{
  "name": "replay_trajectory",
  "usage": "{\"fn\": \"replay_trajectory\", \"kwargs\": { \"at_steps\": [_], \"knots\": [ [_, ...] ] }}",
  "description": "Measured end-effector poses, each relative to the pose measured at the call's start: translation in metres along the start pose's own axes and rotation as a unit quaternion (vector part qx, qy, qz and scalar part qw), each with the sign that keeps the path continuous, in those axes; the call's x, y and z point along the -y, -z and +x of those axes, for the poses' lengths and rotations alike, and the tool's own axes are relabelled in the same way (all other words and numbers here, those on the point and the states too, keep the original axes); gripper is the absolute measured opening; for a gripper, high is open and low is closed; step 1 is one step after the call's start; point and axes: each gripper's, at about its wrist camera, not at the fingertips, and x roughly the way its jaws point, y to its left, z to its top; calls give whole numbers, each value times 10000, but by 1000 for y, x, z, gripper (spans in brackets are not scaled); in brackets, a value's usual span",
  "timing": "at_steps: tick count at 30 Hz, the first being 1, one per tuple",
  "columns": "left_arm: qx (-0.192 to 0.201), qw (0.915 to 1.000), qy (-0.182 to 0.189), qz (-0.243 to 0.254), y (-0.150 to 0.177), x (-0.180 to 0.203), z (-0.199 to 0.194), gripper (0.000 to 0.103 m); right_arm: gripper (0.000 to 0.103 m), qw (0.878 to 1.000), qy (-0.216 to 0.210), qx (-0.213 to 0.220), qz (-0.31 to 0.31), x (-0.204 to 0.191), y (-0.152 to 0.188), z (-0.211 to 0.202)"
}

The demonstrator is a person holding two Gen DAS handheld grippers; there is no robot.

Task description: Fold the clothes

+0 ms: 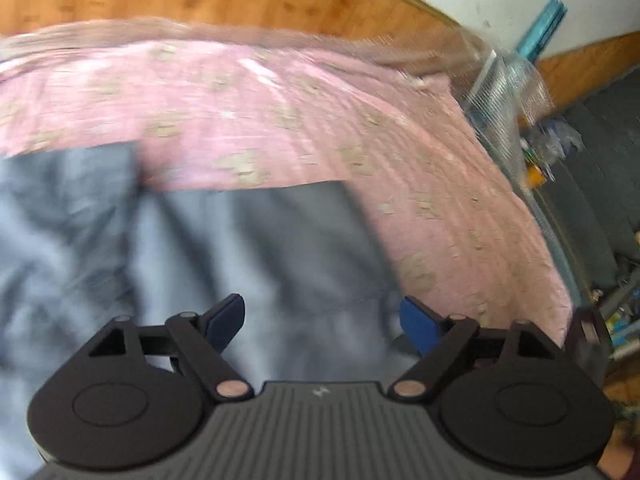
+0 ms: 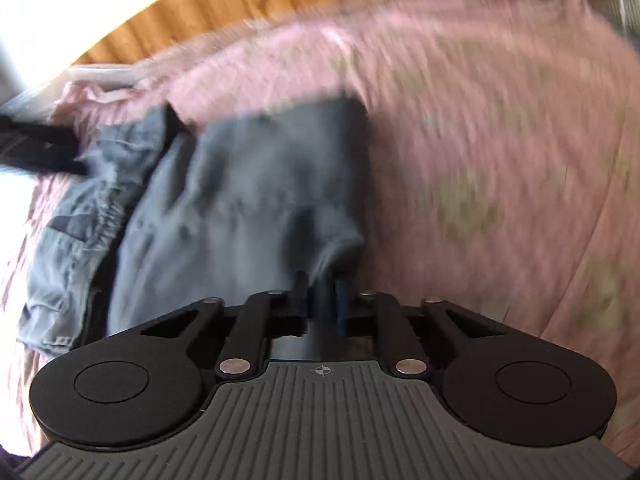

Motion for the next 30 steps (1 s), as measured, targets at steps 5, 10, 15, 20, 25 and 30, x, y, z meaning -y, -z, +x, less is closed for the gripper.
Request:
{"fn": "replay_trajectory", "kwargs": {
  "at_steps": [5, 10, 15, 20, 25, 30],
  "knots": [
    [-697, 9962, -4, 514, -38, 42, 50, 87, 7, 9901, -429, 658, -1167, -52, -20, -36],
    [-1493, 9840, -667, 703, -30, 27, 82, 18, 23, 9836, -713, 920, -1375, -85, -13, -31],
    [-974, 9943, -184, 406, -24, -13, 29, 16, 79, 9855, -909, 1329, -532, -81, 6, -42],
    [-364, 9986, 271, 259, -9, -70, -45, 15, 61, 9769, -1896, 855, -492, -126, 6, -24],
    [74, 9971, 380, -649, 35, -192, -118, 15, 68, 9698, -2142, 541, -1030, -201, -2, -4],
    [108, 9889, 580, -1366, 73, -280, -107, 15, 64, 9697, -1830, -272, -1598, -258, 11, 44]
  ]
}}
